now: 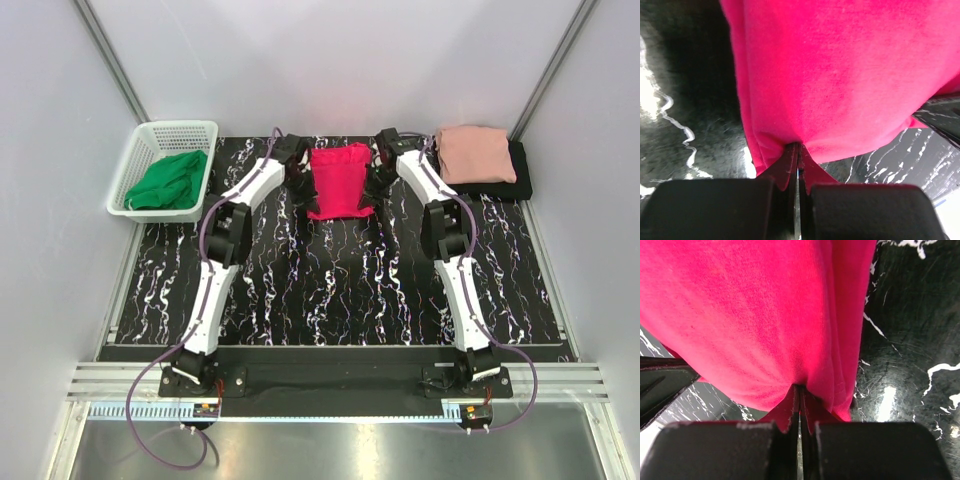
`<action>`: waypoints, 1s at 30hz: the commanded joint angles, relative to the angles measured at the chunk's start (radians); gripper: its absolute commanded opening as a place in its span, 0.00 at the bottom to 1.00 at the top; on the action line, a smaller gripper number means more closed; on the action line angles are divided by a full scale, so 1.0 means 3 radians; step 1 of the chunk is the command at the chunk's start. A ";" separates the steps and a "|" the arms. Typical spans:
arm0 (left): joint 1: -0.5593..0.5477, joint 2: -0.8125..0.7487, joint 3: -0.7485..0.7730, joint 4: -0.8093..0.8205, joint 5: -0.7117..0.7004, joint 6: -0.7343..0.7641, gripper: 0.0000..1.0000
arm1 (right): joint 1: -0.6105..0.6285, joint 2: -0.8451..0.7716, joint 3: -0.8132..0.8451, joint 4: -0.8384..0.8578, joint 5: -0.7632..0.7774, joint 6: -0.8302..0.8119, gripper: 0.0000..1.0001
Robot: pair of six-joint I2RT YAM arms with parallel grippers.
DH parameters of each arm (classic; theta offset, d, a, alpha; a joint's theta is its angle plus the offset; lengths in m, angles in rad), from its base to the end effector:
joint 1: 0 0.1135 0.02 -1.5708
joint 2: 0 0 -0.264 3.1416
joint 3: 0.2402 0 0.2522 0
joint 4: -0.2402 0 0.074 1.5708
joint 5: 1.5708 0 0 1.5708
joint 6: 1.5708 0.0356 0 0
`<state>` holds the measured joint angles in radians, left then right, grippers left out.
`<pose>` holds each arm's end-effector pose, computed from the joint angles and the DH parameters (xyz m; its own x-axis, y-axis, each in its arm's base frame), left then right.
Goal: Fold and stack the t-shirts
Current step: Fold the tshirt
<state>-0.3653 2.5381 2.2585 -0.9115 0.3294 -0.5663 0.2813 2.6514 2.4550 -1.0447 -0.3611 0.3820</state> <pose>0.4902 -0.1998 0.1534 -0.9735 -0.1712 -0.1516 -0.0857 0.8877 -0.4524 0.5149 0.1619 0.1473 -0.9812 0.0795 -0.1758 -0.0041 0.9024 0.4309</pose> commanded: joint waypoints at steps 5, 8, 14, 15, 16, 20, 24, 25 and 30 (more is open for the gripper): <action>-0.0015 -0.0437 -0.0916 0.0338 -0.0106 0.0119 0.00 | 0.0013 -0.0395 -0.0850 0.0245 0.0176 -0.0062 0.00; -0.0030 -0.0606 -0.1193 0.0426 -0.0121 0.0139 0.00 | 0.0013 -0.0646 -0.1290 0.0424 0.0176 -0.0041 0.00; -0.0061 -0.0949 -0.1723 0.0538 -0.0183 0.0190 0.00 | 0.0049 -0.1234 -0.2184 0.0777 0.0186 0.0010 0.00; -0.0076 -0.1055 -0.1806 0.0579 -0.0188 0.0190 0.00 | 0.0059 -0.1366 -0.2373 0.0833 0.0186 0.0020 0.00; -0.0081 -0.1117 -0.1893 0.0604 -0.0188 0.0195 0.00 | 0.0069 -0.1428 -0.2451 0.0849 0.0191 0.0025 0.00; -0.0153 -0.1501 -0.2454 0.0737 -0.0203 0.0185 0.00 | 0.0136 -0.1730 -0.2870 0.0982 0.0181 0.0081 0.00; -0.0250 -0.2016 -0.2940 0.0890 -0.0224 0.0149 0.00 | 0.0223 -0.2113 -0.3350 0.1120 0.0181 0.0163 0.00; -0.0296 -0.2099 -0.3033 0.0911 -0.0234 0.0139 0.00 | 0.0238 -0.2175 -0.3427 0.1171 0.0171 0.0209 0.00; -0.0413 -0.2564 -0.3625 0.1059 -0.0275 0.0032 0.00 | 0.0417 -0.2624 -0.3943 0.1288 0.0186 0.0327 0.00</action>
<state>-0.4717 1.8679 1.2377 -0.6537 0.2787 -0.5472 0.3687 1.9781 1.3354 -0.7040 -0.3317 0.4473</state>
